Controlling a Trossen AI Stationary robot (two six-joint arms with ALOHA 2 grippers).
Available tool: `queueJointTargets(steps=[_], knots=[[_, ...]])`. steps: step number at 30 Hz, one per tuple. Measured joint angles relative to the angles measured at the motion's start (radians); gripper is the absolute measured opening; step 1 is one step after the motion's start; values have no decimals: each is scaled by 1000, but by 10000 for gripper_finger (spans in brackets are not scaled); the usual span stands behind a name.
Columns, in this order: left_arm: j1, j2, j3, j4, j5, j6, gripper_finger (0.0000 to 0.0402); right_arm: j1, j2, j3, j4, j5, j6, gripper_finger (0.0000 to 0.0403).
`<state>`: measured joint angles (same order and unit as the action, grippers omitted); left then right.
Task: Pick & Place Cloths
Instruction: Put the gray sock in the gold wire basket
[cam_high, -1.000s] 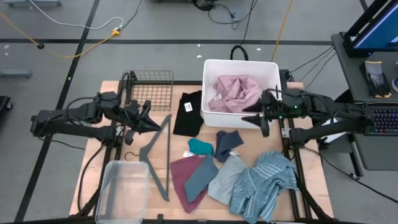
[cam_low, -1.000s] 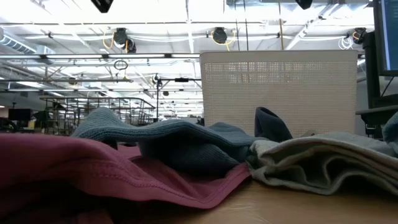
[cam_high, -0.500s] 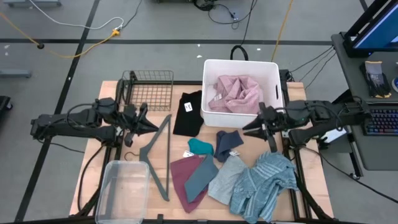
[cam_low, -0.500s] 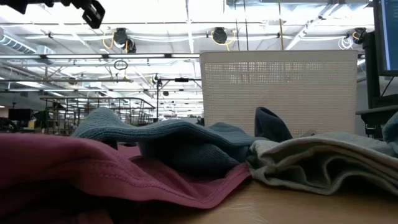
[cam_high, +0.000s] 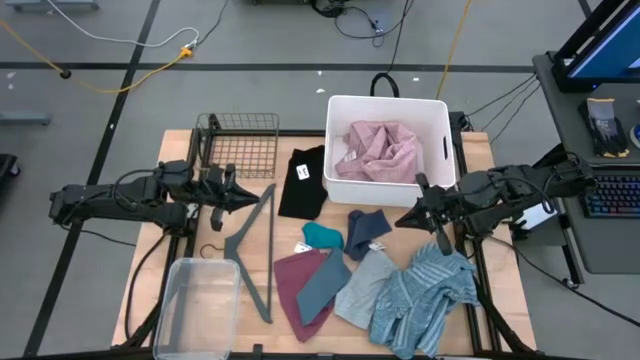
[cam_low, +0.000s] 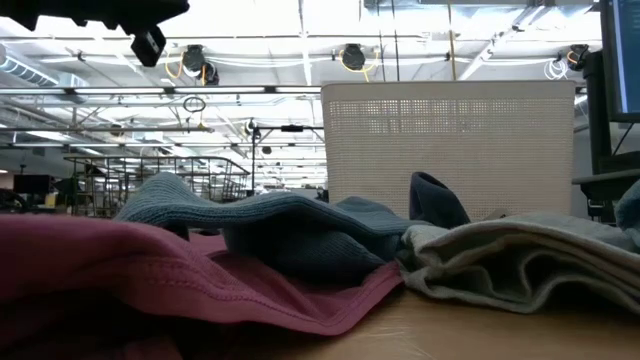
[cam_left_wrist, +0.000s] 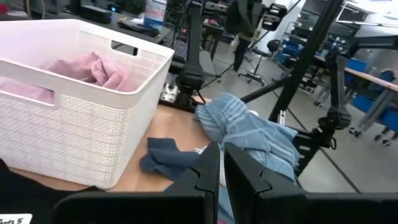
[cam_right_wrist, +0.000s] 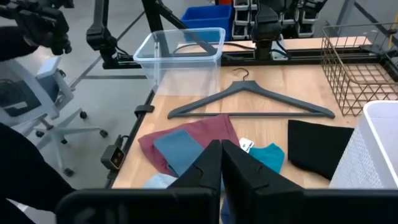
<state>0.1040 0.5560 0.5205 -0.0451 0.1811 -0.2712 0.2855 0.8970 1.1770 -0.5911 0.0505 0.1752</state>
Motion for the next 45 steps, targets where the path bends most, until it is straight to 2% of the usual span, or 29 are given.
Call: queueJointTargets(steps=[4, 13, 19, 25, 31, 35, 41, 45], knots=[[0, 0, 0, 59, -7, -4, 21, 0, -3, 0, 0, 1, -18, 3], [-21, 0, 0, 311, -6, -1, 21, 0, -2, 0, 3, 4, -31, 1], [-27, 0, 0, 339, -9, 64, 21, 0, -2, 0, 3, 5, -31, 1], [-27, 23, 0, 336, -51, 24, 21, 0, -2, 0, 4, 5, -31, 1], [-45, 156, 30, 325, -108, -23, 21, 0, -2, 0, 4, 50, -31, 1], [-66, 275, 106, 245, -113, -24, 21, -1, -2, 0, 4, 54, -31, 1], [-96, 436, 283, -110, -162, -46, 21, -1, -2, 0, 3, 53, -62, 1], [-132, 526, 413, -261, -166, -46, 21, -1, -5, 0, 3, 53, -107, 1]])
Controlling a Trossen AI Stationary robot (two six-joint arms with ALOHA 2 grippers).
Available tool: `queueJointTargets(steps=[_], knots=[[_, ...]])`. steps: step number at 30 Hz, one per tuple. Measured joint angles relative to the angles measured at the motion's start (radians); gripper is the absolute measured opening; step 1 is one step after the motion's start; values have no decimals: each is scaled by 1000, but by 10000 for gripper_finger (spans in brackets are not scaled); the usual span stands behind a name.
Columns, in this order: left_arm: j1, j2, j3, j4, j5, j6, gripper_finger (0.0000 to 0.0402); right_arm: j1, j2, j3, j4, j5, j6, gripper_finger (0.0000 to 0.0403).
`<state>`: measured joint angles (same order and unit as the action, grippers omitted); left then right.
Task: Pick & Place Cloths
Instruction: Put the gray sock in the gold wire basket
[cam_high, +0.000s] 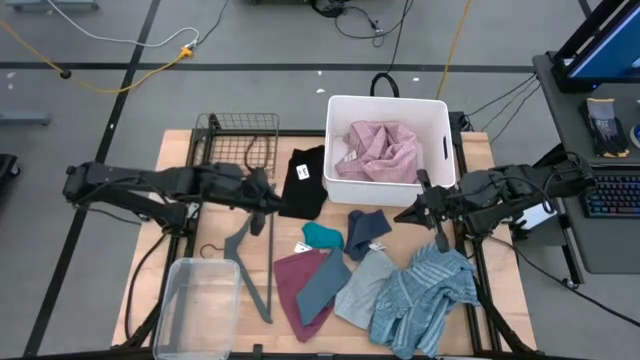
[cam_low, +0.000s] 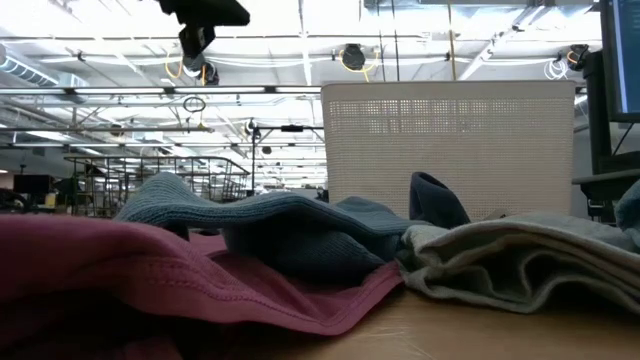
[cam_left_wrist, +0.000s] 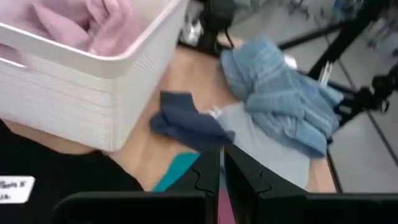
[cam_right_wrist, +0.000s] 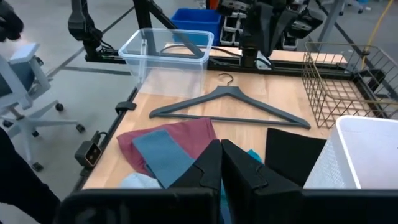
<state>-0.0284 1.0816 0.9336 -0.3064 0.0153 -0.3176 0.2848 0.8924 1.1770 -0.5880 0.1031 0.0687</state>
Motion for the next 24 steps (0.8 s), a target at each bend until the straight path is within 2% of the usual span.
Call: queueJointTargets(steps=[7, 13, 24], knots=[[-85, 130, 192, -140, 0, -12, 21, 0, -46, -1, -40, -2, -80, 0], [-156, 238, 335, -273, 0, -133, 21, 0, -141, -71, 7, -1, -107, 0], [-257, 379, 438, -292, 0, -431, 21, -4, -333, -299, 117, 8, -109, 0]])
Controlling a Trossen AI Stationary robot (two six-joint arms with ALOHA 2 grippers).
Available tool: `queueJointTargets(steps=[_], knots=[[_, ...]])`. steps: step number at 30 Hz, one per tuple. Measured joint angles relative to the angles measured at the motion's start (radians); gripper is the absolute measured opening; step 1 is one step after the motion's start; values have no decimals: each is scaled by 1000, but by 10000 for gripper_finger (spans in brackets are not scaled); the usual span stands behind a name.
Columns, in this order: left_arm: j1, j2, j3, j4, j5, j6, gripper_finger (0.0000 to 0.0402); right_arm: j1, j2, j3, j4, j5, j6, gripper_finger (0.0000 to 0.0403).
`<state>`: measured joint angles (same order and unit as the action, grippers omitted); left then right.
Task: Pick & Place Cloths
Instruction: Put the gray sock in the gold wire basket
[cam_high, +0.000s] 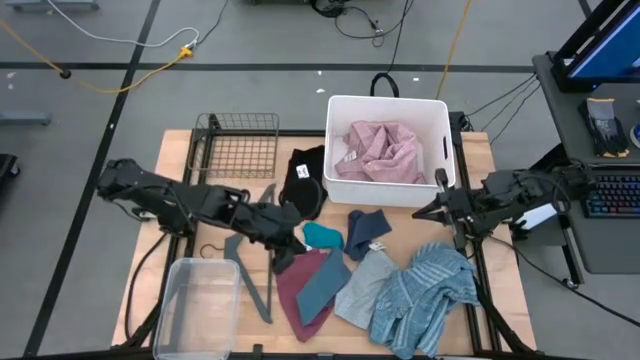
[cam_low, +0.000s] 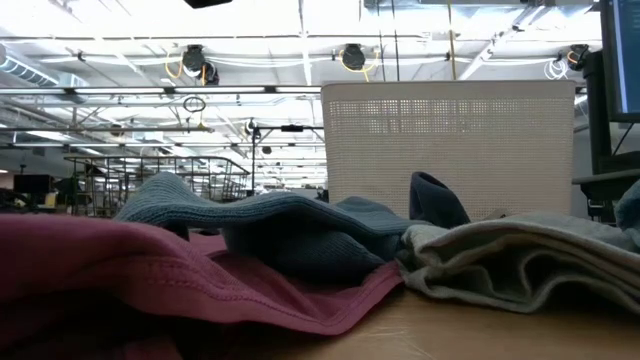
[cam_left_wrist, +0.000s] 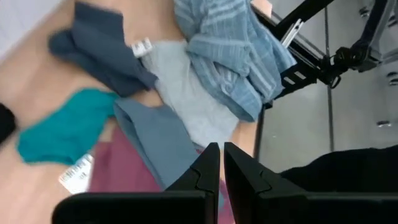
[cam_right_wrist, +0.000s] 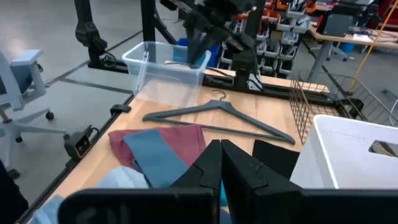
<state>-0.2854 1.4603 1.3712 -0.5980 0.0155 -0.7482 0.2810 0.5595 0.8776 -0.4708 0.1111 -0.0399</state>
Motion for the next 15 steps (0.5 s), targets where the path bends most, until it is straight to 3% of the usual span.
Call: queueJointTargets(steps=[7, 15], knots=[[-37, 61, 4, 32, -5, -166, 21, 0, -133, -115, 109, 23, 0, 0], [-79, 125, 4, 136, -31, -264, 21, 0, -269, -208, 107, 23, 28, 0]])
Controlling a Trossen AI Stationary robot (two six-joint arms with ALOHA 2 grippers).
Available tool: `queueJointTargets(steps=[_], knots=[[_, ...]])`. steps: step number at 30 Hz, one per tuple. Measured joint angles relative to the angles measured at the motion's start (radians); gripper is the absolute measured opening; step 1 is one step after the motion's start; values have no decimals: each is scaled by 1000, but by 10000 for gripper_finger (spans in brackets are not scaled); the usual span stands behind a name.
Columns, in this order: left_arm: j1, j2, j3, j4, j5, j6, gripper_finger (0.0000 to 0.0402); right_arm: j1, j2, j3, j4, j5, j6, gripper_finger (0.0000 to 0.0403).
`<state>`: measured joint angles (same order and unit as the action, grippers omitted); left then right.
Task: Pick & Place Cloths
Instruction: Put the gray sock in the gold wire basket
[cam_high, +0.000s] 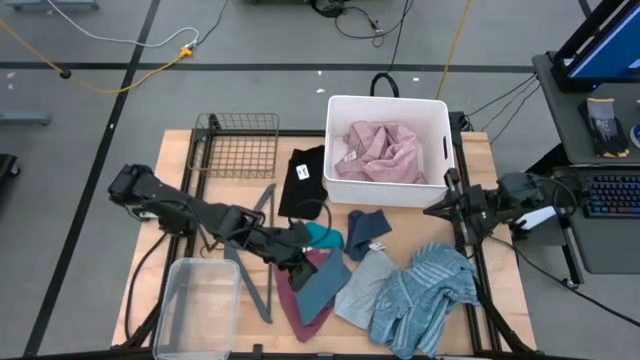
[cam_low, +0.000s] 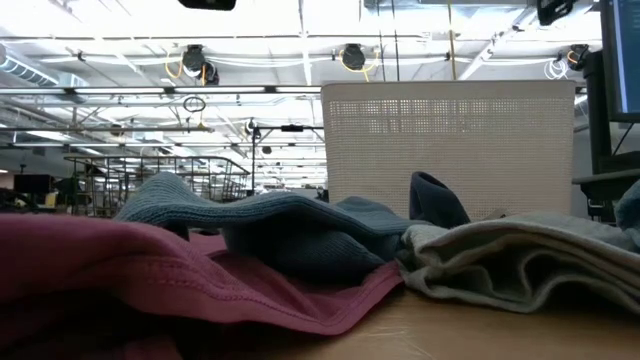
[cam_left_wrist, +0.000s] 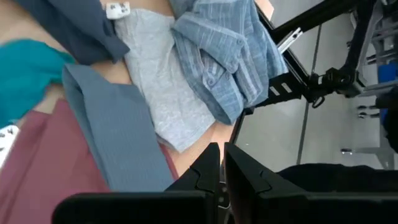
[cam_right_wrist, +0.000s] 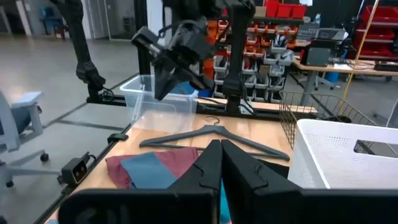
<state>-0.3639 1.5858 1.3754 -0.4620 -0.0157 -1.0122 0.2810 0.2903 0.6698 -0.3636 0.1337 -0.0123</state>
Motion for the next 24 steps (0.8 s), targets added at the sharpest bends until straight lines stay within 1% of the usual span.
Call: queueJointTargets(steps=[8, 10, 12, 13, 17, 21, 24], knots=[[-17, 64, 1, 117, -15, -92, 21, 0, -73, -45, -2, 0, 0, 0], [-24, 74, -2, 114, -16, -108, 21, 0, -78, -45, -4, 0, -1, 0], [-25, 104, 2, 180, -16, -128, 21, 0, -87, -46, -5, -1, -4, 0], [-25, 115, 2, 187, -14, -132, 21, 0, -90, -46, -11, -2, -5, 0], [-30, 173, -1, 219, 25, -147, 21, 0, -101, -46, -19, -4, -4, 0], [-27, 209, 0, 243, 61, -122, 21, 0, -110, -46, -20, -4, -2, 0], [-24, 229, -2, 240, 68, -113, 21, 0, -115, -46, -17, -4, -2, 0]])
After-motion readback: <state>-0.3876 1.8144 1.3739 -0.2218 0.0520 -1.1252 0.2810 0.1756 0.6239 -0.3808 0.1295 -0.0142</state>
